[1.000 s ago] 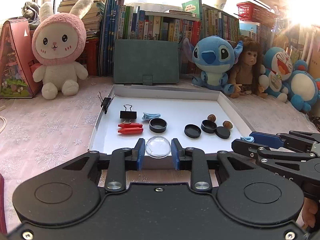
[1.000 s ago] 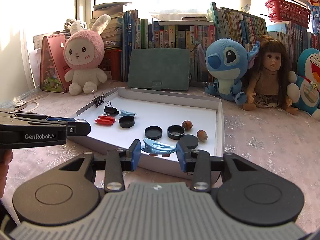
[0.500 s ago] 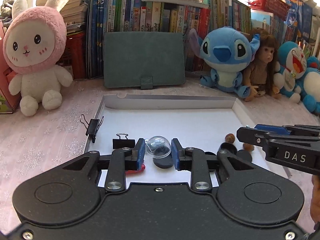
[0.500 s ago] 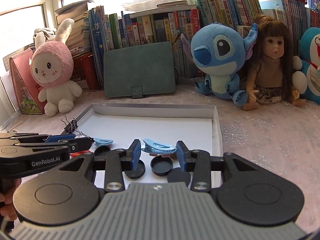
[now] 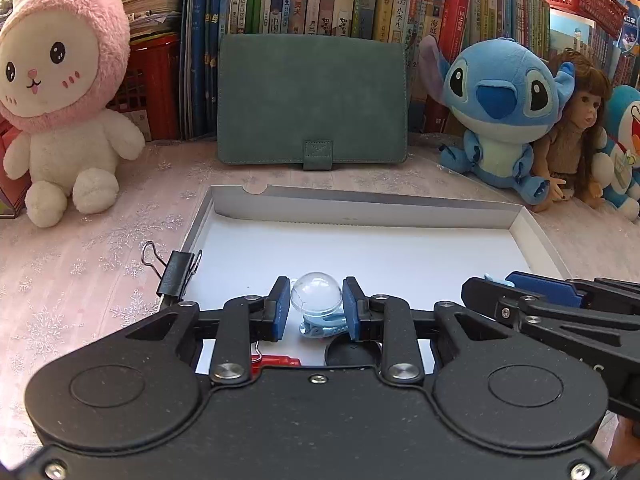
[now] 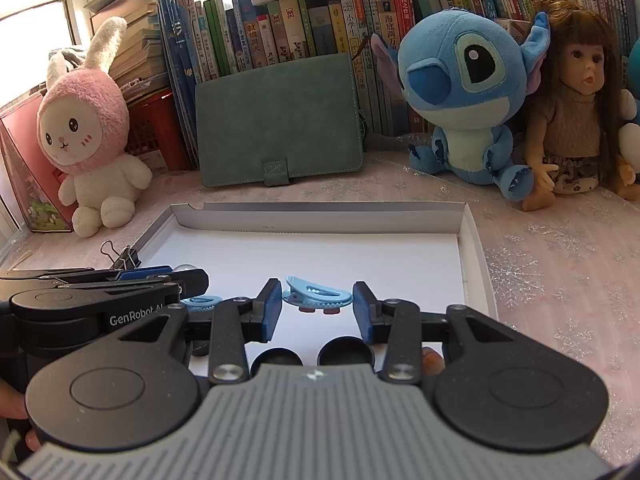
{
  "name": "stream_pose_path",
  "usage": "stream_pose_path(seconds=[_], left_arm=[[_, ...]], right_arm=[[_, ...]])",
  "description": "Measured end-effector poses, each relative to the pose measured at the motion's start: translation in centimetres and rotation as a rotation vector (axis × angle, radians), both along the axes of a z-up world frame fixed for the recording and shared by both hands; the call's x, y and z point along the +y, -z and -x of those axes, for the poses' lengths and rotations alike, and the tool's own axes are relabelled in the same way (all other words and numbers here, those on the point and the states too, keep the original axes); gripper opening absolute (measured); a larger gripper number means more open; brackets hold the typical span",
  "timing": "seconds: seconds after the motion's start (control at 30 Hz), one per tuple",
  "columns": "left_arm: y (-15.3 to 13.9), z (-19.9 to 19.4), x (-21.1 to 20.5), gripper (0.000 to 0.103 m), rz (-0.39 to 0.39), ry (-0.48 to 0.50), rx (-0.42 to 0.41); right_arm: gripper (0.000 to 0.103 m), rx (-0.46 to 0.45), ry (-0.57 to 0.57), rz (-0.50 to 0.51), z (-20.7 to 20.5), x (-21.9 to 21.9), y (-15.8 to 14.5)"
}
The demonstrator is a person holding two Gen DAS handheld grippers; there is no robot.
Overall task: Organize rigid objects
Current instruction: 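Carry the clear ball and hair clip into the tray with both grippers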
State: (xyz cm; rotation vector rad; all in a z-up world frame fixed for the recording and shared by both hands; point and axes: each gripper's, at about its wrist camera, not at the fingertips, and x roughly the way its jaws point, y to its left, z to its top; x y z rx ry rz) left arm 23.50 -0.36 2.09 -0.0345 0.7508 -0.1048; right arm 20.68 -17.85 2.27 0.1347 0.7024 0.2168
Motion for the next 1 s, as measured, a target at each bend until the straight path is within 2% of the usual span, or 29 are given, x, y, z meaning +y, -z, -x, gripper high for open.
stream_pose_path(seconds=[0.67, 1.0], left_arm=[[1.1, -1.7, -1.5, 0.027, -0.053, 0.007, 0.027], [1.7, -1.5, -1.8, 0.027, -0.075, 0.009, 0.012]], right_arm=[[0.044, 0.024, 0.013, 0.031, -1.1, 0.5, 1.1], [0.045, -0.028, 0.022, 0.022, -0.5, 0.4, 1.6]])
